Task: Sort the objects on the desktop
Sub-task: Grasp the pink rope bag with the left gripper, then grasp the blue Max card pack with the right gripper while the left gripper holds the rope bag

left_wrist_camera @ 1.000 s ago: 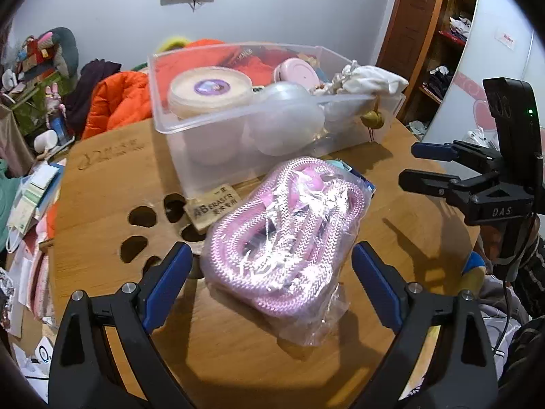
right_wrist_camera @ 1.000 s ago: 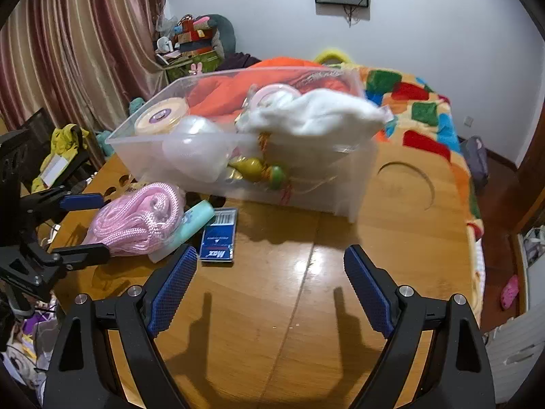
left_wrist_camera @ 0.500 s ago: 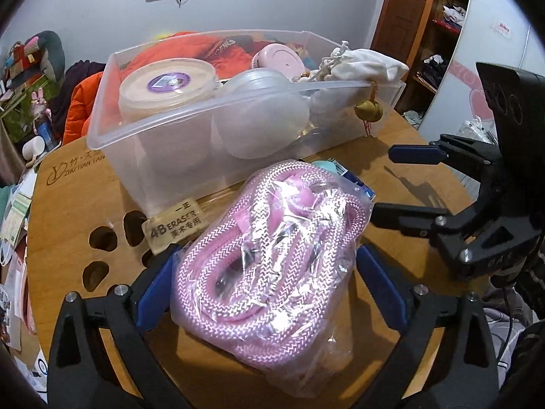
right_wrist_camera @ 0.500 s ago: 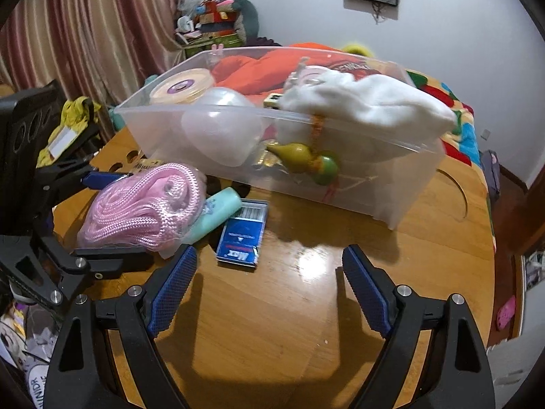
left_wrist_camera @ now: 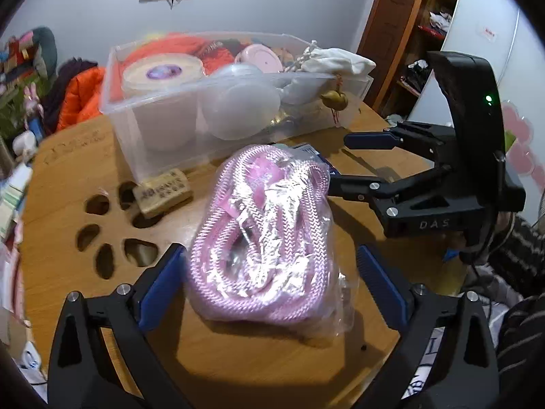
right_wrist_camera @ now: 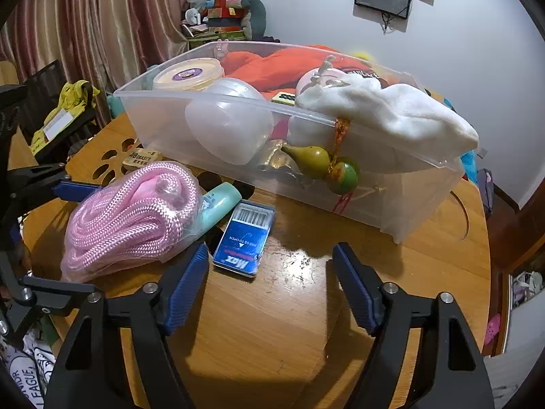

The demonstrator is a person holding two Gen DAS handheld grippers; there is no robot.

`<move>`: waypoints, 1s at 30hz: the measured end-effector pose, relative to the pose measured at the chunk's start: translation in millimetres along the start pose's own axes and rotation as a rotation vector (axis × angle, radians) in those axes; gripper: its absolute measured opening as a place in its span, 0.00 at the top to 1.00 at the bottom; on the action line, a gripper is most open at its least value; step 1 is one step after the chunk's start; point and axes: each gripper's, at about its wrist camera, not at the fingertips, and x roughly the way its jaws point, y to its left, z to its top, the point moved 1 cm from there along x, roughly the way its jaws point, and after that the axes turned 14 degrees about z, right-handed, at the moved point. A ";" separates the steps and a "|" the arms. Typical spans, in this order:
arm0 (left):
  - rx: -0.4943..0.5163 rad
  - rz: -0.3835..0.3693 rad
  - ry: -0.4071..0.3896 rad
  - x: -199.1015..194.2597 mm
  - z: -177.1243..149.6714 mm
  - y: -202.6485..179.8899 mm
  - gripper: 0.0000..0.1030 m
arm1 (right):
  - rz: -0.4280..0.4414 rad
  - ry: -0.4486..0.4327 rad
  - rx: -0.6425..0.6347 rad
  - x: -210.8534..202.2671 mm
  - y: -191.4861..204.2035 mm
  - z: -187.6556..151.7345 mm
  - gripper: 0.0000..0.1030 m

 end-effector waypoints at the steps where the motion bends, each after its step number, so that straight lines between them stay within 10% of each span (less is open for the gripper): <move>1: 0.004 0.018 -0.010 -2.2 1.3 0.0 0.03 | -0.001 0.000 -0.005 0.0 0.8 0.4 0.33; 16: -0.001 0.064 0.012 26.2 22.4 -6.1 0.03 | -0.024 0.000 -0.027 8.4 3.3 4.8 0.45; 30: -0.003 0.128 -0.022 14.0 4.2 8.8 0.30 | -0.008 -0.004 -0.016 2.1 -5.2 3.3 0.60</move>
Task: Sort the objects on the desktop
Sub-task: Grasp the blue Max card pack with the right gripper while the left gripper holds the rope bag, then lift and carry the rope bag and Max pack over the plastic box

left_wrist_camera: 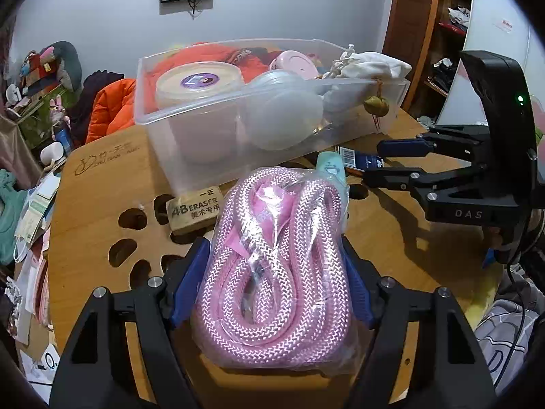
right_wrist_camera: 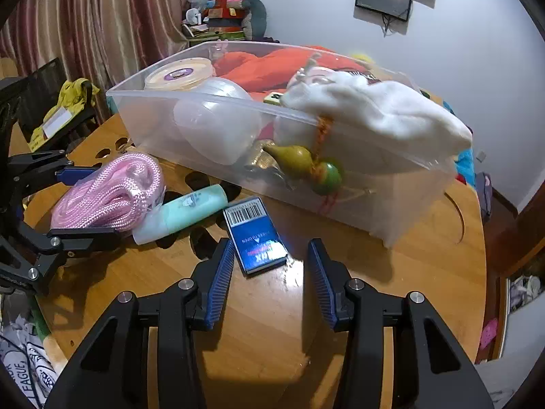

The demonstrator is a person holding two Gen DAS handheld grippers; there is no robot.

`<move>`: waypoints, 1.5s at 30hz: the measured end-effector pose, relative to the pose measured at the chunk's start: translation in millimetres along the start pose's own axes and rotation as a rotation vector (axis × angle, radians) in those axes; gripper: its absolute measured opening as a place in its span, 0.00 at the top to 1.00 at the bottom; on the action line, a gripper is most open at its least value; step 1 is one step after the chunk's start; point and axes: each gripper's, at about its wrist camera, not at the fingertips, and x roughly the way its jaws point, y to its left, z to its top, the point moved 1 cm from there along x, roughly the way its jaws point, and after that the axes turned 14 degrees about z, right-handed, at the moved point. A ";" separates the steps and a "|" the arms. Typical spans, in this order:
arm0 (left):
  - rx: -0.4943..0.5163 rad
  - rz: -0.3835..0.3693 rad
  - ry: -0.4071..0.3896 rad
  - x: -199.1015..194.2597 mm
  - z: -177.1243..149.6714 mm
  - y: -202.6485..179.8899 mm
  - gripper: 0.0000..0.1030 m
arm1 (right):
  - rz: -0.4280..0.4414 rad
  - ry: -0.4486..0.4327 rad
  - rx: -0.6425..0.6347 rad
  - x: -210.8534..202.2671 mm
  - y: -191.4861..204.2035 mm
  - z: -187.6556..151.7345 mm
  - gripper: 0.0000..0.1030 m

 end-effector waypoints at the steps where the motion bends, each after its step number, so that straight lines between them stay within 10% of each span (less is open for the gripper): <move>1: 0.000 0.002 0.003 0.9 1.1 0.2 0.30 | 0.000 0.001 -0.005 1.5 0.9 1.9 0.60; 17: -0.015 0.074 -0.023 7.2 6.9 -7.9 0.33 | 0.030 0.014 -0.067 9.5 20.6 1.4 0.76; 45: -0.084 0.062 -0.025 -25.7 -6.1 -7.9 0.43 | 0.049 -0.059 -0.006 -41.4 32.0 -23.6 0.76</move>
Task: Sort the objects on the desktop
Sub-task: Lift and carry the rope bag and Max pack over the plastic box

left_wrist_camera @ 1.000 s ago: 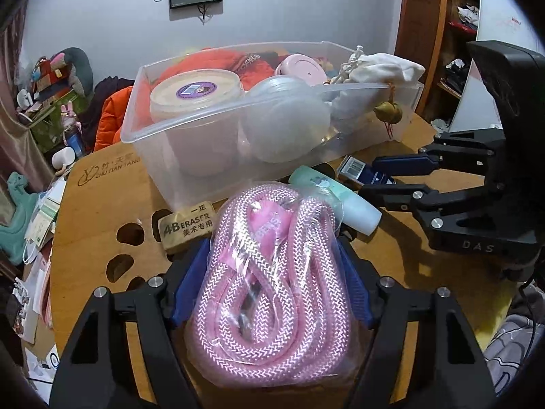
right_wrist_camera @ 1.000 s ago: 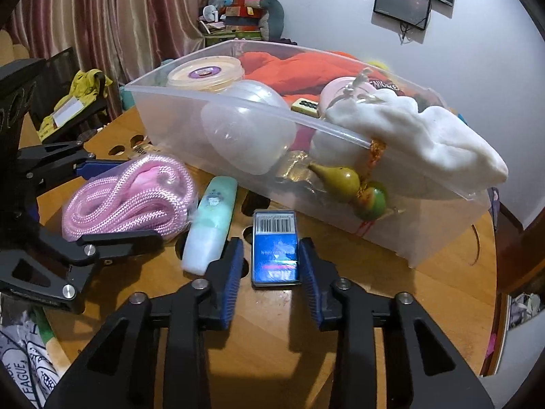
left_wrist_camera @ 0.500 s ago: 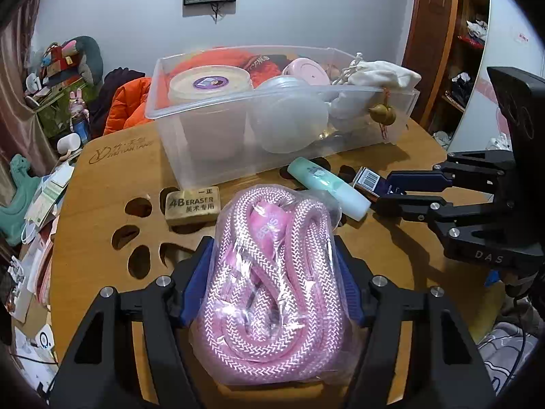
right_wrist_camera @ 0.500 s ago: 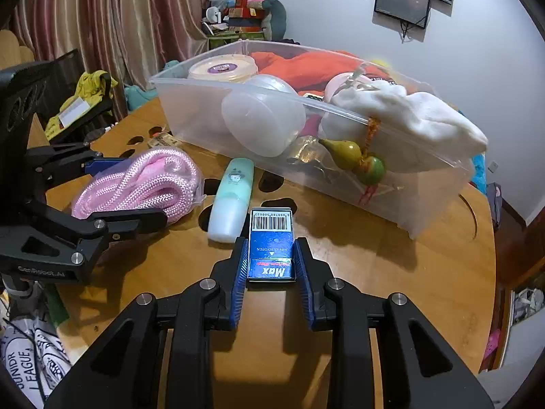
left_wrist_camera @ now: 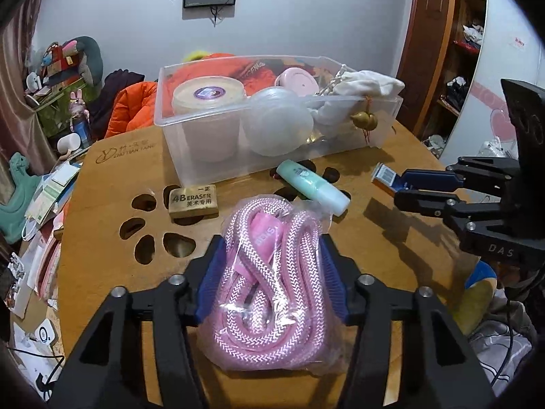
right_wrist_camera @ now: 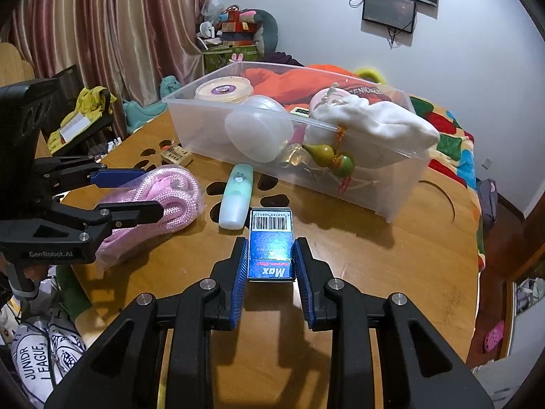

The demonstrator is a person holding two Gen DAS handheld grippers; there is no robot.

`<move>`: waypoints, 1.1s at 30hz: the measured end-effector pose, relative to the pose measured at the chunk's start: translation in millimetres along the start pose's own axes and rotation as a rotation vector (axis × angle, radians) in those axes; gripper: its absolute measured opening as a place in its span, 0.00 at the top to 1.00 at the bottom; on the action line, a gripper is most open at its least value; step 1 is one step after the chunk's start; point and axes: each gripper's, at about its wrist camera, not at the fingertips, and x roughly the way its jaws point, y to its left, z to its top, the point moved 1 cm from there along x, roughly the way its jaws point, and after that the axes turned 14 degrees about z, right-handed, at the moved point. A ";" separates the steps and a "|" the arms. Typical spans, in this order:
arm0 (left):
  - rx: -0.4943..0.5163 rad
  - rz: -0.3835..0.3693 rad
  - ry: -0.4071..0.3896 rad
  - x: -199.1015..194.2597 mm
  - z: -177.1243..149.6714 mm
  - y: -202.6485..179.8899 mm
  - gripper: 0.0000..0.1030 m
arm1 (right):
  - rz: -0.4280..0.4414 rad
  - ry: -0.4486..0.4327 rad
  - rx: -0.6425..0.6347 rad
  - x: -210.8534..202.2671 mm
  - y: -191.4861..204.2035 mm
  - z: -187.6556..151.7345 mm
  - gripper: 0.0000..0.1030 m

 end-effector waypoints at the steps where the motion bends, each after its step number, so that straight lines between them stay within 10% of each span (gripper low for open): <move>1: 0.001 0.004 0.003 0.7 -0.1 0.1 0.38 | 0.002 0.000 0.005 -0.4 -0.9 -0.8 0.76; 9: 0.050 0.028 0.043 15.3 -3.2 -9.5 0.29 | 0.018 -0.006 0.039 -3.5 -9.6 -3.2 0.76; 33: 0.072 0.019 -0.080 -13.2 0.0 -27.4 0.51 | 0.036 -0.088 0.040 -25.2 -3.4 16.5 0.76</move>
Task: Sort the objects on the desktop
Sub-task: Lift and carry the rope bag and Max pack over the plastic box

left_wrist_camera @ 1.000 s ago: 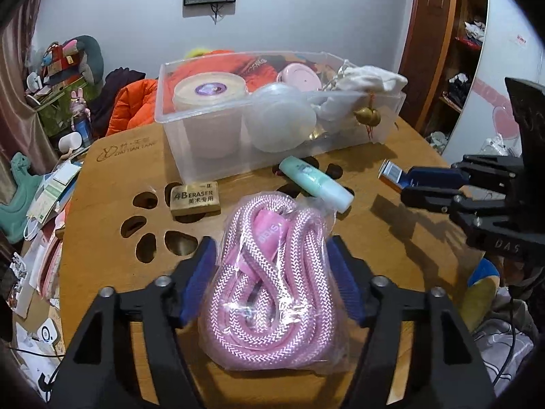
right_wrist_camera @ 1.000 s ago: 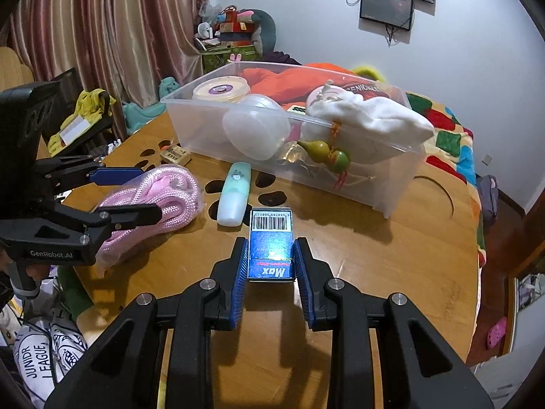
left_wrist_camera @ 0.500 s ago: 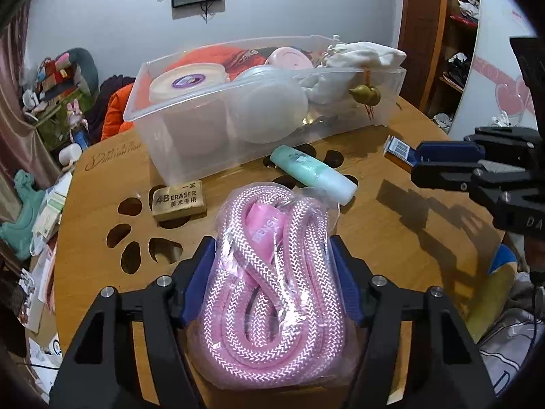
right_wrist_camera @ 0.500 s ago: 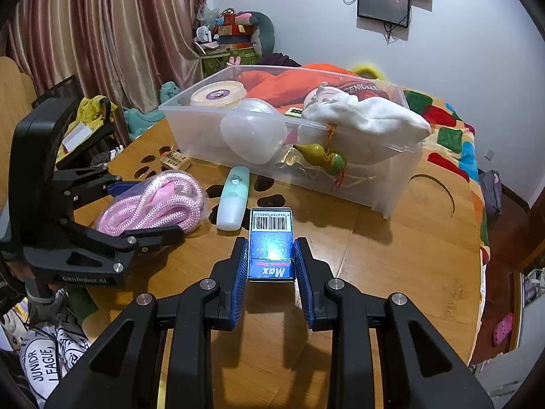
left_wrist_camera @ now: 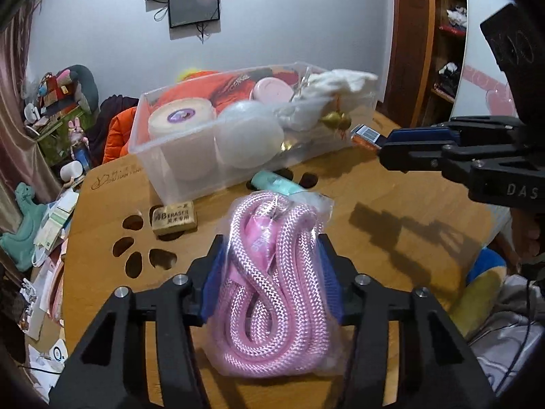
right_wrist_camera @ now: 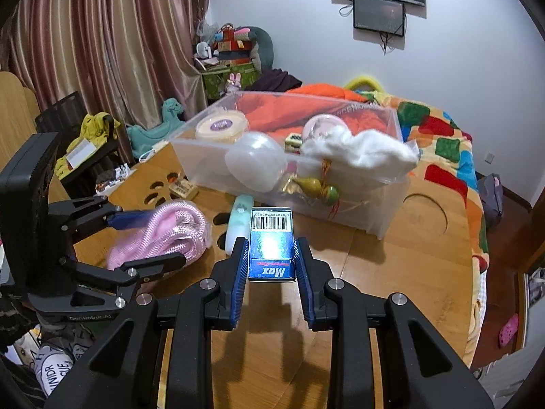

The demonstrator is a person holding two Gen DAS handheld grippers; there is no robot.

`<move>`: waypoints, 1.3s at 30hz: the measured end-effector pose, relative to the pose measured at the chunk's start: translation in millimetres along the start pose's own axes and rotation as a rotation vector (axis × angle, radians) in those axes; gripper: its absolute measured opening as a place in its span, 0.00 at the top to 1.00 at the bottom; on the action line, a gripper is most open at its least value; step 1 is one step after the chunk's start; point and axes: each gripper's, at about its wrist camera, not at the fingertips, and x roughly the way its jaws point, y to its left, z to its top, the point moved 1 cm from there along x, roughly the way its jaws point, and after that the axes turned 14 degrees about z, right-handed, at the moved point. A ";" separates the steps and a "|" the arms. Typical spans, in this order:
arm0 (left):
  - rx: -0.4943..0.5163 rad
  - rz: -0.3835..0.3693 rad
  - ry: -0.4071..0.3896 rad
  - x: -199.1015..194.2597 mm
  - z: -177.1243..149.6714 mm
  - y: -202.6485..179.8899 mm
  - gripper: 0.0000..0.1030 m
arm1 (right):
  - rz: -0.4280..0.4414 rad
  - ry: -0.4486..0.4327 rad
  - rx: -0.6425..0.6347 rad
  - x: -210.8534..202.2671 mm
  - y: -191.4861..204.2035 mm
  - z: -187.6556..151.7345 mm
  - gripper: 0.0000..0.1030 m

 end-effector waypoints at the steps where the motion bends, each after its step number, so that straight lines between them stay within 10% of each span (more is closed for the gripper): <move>1: -0.005 -0.007 -0.005 -1.2 2.0 0.6 0.51 | 0.001 -0.006 -0.001 -1.9 0.4 1.5 0.76; 39: -0.194 -0.036 -0.223 -28.6 94.3 59.1 0.53 | -0.018 -0.159 0.016 -21.7 -40.9 65.1 0.76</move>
